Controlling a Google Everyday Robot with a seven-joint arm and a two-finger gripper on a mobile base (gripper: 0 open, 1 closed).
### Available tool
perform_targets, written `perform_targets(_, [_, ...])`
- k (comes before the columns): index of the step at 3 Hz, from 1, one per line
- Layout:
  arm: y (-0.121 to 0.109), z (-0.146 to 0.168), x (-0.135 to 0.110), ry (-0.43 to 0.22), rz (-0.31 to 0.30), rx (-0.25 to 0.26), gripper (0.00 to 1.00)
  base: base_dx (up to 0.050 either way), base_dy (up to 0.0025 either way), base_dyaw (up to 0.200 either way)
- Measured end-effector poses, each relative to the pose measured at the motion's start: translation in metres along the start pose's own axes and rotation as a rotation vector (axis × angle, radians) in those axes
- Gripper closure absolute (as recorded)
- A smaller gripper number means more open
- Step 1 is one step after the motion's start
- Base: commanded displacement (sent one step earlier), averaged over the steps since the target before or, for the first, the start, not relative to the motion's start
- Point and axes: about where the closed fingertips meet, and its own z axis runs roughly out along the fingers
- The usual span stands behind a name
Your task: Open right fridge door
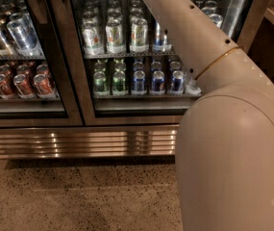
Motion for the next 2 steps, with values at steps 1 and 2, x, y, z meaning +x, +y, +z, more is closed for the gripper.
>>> perform_targets(1, [0.0001,-0.0015,-0.0007,0.002,-0.002,-0.001,1.00,0.000,0.00000,0.000])
perform_targets(2, [-0.0077,-0.0069,-0.0031,0.007,-0.003,0.021,1.00,0.000,0.00000,0.000])
